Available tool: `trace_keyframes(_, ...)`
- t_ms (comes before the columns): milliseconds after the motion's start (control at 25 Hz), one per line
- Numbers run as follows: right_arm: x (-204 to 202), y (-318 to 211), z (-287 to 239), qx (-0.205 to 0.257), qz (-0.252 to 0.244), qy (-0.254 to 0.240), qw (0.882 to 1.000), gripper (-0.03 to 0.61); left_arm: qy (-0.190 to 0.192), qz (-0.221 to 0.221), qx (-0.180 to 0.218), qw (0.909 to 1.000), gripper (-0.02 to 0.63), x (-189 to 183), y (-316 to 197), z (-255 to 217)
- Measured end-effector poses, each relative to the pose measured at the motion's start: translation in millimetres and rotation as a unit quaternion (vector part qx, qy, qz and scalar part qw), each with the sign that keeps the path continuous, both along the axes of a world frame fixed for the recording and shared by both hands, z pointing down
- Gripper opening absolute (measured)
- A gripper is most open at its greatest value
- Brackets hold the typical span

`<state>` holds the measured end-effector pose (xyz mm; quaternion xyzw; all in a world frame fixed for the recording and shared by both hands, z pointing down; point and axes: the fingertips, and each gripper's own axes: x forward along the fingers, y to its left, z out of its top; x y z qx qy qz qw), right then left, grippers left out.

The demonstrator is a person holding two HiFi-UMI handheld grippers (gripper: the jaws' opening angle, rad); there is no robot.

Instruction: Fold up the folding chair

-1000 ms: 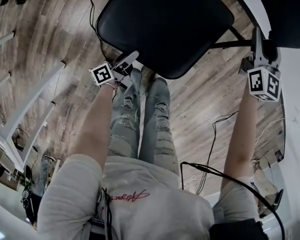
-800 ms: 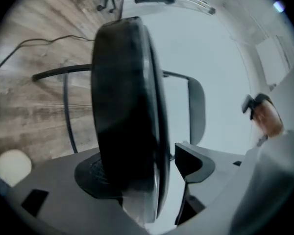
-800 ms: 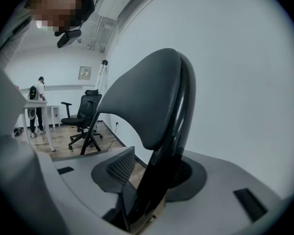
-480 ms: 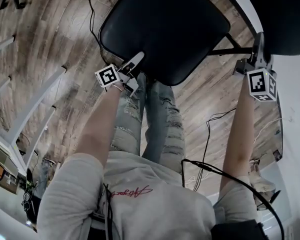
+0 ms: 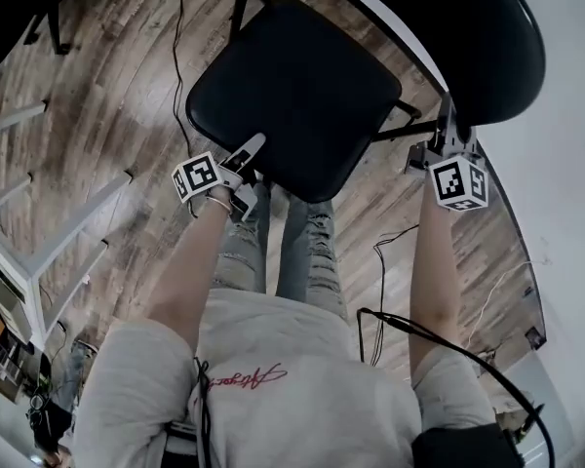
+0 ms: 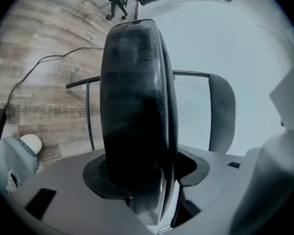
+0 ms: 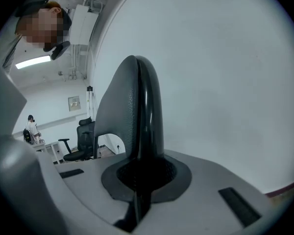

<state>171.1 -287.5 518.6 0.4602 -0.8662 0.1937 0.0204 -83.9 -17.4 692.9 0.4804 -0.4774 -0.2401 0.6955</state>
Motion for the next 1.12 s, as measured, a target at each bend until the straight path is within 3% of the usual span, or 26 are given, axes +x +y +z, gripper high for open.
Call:
trace_keyframes(160, -7, -13, -15, 0.0, -0.042, 0.011, 0.999, 0.017, -0.01, -0.005, -0.068, 0.9976, 0.279, 2, -31, -38)
trace_keyframes(440, -4, -63, -35, 0.005, -0.069, 0.009, 0.998, 0.017, -0.062, -0.072, -0.129, 0.9871, 0.261, 3, -109, -91)
trace_keyframes(1120, 9, -156, -58, 0.013, -0.062, 0.009, 0.998, 0.017, -0.048, -0.104, -0.064, 0.9914, 0.15, 30, -274, -179)
